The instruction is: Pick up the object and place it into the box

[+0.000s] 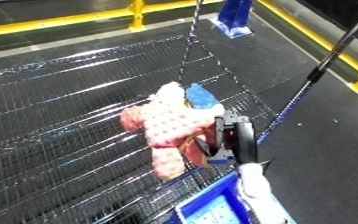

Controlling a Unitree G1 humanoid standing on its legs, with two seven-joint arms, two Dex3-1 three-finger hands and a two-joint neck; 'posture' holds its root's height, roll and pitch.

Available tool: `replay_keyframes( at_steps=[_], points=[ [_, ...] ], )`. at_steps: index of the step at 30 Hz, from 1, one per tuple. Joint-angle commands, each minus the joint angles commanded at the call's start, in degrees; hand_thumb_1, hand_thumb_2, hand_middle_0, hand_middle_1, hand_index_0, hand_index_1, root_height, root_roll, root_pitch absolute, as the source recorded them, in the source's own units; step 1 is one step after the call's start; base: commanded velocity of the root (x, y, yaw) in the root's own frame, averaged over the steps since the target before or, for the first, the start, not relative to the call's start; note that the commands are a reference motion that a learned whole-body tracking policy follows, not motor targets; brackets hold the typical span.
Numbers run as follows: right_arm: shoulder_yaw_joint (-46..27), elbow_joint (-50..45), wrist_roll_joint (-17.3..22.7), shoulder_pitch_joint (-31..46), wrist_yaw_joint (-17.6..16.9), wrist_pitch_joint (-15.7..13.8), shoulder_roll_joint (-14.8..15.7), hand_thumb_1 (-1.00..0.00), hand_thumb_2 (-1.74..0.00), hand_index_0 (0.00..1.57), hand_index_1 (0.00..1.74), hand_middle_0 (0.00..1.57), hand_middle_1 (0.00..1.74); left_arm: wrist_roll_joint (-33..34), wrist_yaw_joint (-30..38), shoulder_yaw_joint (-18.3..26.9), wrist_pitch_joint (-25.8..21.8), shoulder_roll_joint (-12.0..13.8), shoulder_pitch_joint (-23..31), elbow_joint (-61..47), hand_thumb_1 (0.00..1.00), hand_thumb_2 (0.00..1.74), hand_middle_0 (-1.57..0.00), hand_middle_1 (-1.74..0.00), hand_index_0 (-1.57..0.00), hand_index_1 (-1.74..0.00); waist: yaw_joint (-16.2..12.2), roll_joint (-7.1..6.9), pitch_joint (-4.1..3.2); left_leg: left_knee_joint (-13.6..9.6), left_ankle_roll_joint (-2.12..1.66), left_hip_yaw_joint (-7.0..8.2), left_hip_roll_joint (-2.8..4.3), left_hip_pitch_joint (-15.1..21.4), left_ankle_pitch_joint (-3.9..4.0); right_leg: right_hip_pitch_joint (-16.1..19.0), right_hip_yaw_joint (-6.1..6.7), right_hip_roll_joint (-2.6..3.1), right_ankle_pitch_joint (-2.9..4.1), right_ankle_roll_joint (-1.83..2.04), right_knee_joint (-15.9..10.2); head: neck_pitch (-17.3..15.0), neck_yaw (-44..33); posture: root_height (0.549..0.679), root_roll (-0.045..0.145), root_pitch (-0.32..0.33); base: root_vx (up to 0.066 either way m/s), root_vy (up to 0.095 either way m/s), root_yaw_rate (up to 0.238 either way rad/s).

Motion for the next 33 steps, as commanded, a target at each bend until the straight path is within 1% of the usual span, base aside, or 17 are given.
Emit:
replay_keyframes(
  at_steps=[4, 7, 9, 10, 12, 15, 18, 21, 24, 29, 33],
  points=[
    [-4.94, -2.41, -0.35, 4.6, -0.75, -0.76, 1.63, -1.0, -1.74, 1.57, 1.74, 1.57, 1.74, 0.09, 0.07, 0.34, 0.29, -0.41, 0.27, 0.17, 1.0, 1.74, -1.57, -1.74, -1.57, -1.74, -1.99, -0.79, -0.42, 0.69, 0.09, 0.43, 0.29, 0.65, -0.57, 0.65, 0.59, 0.41, 0.35, -0.2, -0.48, -0.82, 2.62, 0.616, 0.064, -0.261, 0.0, 0.012, -0.129],
    [-7.41, -3.51, -0.38, 6.72, -0.96, -1.15, 2.42, -1.0, -1.74, 1.57, 1.74, 1.57, 1.74, 0.07, 0.01, 0.34, 0.46, -0.55, 0.4, 0.25, 1.0, 1.74, -1.57, -1.74, -1.57, -1.74, -2.99, -1.13, -0.65, 0.88, 0.12, 0.67, 0.43, 0.97, -0.77, 0.93, 0.83, 0.59, 0.57, -0.31, -0.85, -0.97, 3.62, 0.617, 0.065, -0.264, 0.001, 0.009, -0.078],
    [-9.24, -4.22, -0.34, 8.32, -1.14, -1.58, 3.22, -1.0, -1.74, 1.57, 1.74, 1.57, 1.74, -0.02, 0.0, 0.42, 0.58, -0.64, 0.46, 0.36, 1.0, 1.74, -1.57, -1.74, -1.57, -1.74, -3.98, -1.47, -0.86, 0.93, 0.09, 0.97, 0.58, 1.2, -0.89, 1.09, 1.08, 0.76, 0.72, -0.4, -1.15, -2.67, 5.08, 0.617, 0.066, -0.264, -0.009, 0.017, -0.114],
    [-10.29, -4.63, -0.31, 9.22, -1.24, -1.84, 3.69, -1.0, -1.74, 1.57, 1.74, 1.57, 1.74, -0.06, 0.0, 0.45, 0.64, -0.7, 0.48, 0.43, 1.0, 1.74, -1.57, -1.74, -1.57, -1.74, -4.58, -1.67, -0.98, 0.97, 0.08, 1.13, 0.67, 1.32, -0.96, 1.18, 1.22, 0.85, 0.81, -0.46, -1.31, -2.74, 5.09, 0.618, 0.067, -0.264, -0.01, 0.02, -0.127],
    [-12.43, -5.4, -0.31, 11.07, -1.58, -2.41, 4.87, -1.0, -1.74, 1.57, 1.74, 1.57, 1.74, -0.06, 0.12, 0.51, 0.71, -0.81, 0.43, 0.67, 1.0, 1.74, -1.57, -1.74, -1.57, -1.74, -5.92, -2.03, -1.27, 1.13, 0.03, 1.49, 0.86, 1.53, -1.09, 1.3, 1.54, 1.1, 0.95, -0.6, -1.54, -4.58, 5.56, 0.619, 0.069, -0.265, -0.015, 0.023, -0.145],
    [-14.49, -5.89, -0.82, 12.82, -2.6, -2.91, 6.66, -1.0, -1.74, 1.57, 1.74, 1.57, 1.74, 0.2, 0.36, 0.4, 0.74, -0.82, 0.26, 0.97, 1.0, 1.74, -1.57, -1.74, -1.57, -1.74, -7.53, -2.2, -1.58, 1.29, -0.05, 1.88, 1.09, 1.71, -1.21, 1.36, 1.91, 1.39, 1.15, -0.75, -1.76, -5.95, 5.75, 0.62, 0.071, -0.266, -0.005, 0.023, -0.115],
    [-15.57, -5.31, -0.94, 14.01, -3.75, -3.27, 8.87, -1.0, -1.74, 1.57, 1.74, 1.57, 1.74, 0.58, 0.6, 0.29, 0.78, -0.75, 0.07, 1.49, 1.0, 1.74, -1.57, -1.74, -1.57, -1.74, -8.93, -2.1, -1.69, 1.3, -0.15, 2.27, 1.25, 2.0, -1.28, 1.43, 2.32, 1.58, 1.38, -0.87, -2.0, -6.94, 6.18, 0.62, 0.074, -0.267, -0.004, 0.028, -0.115],
    [-15.66, -3.75, 0.89, 14.53, -3.86, -4.01, 11.03, -1.0, -1.74, 1.57, 1.74, 1.57, 1.74, 0.71, 0.75, 0.31, 0.65, -0.78, -0.2, 2.08, 1.0, 1.74, -1.57, -1.74, -1.57, -1.74, -9.94, -1.78, -1.65, 1.4, -0.24, 2.58, 1.24, 2.22, -1.32, 1.42, 2.69, 1.67, 1.55, -0.98, -2.05, -7.9, 6.42, 0.621, 0.078, -0.27, -0.008, 0.024, -0.088],
    [-15.25, -1.18, 3.99, 14.52, -3.39, -5.03, 12.9, -1.0, -1.74, 1.57, 1.74, 1.57, 1.74, 0.63, 0.75, 0.21, 0.38, -0.66, -0.68, 2.58, 1.0, 1.74, -1.57, -1.74, -1.57, -1.74, -10.73, -1.47, -1.6, 1.51, -0.31, 2.88, 1.18, 2.31, -1.35, 1.35, 2.96, 1.7, 1.71, -1.07, -2.13, -8.67, 6.16, 0.621, 0.083, -0.271, -0.009, 0.022, -0.071],
    [-14.39, 5.19, 10.58, 13.26, -2.56, -7.35, 14.95, -0.75, -1.3, 1.18, 1.3, 1.18, 1.3, 0.57, 0.87, -0.12, -0.48, -0.19, -1.72, 3.1, 1.0, 1.74, -1.57, -1.74, -1.57, -1.74, -11.78, -0.66, -1.81, 1.05, -0.54, 3.57, 0.99, 2.44, -1.19, 1.24, 3.38, 1.59, 1.9, -1.1, -2.68, -9.29, 6.19, 0.623, 0.09, -0.265, -0.006, 0.02, -0.068],
    [-14.39, 9.24, 13.86, 12.04, -2.42, -8.64, 15.02, -0.55, -0.96, 0.86, 0.96, 0.86, 0.96, 0.77, 0.85, -0.26, -1.04, 0.14, -1.89, 3.43, 1.0, 1.74, -1.57, -1.74, -1.57, -1.74, -12.17, -0.18, -2.06, 0.63, -0.69, 3.93, 0.87, 2.57, -1.13, 1.29, 3.56, 1.54, 2.03, -1.15, -3.26, -10.24, 5.88, 0.625, 0.094, -0.26, 0.004, 0.009, -0.039]
  ],
)
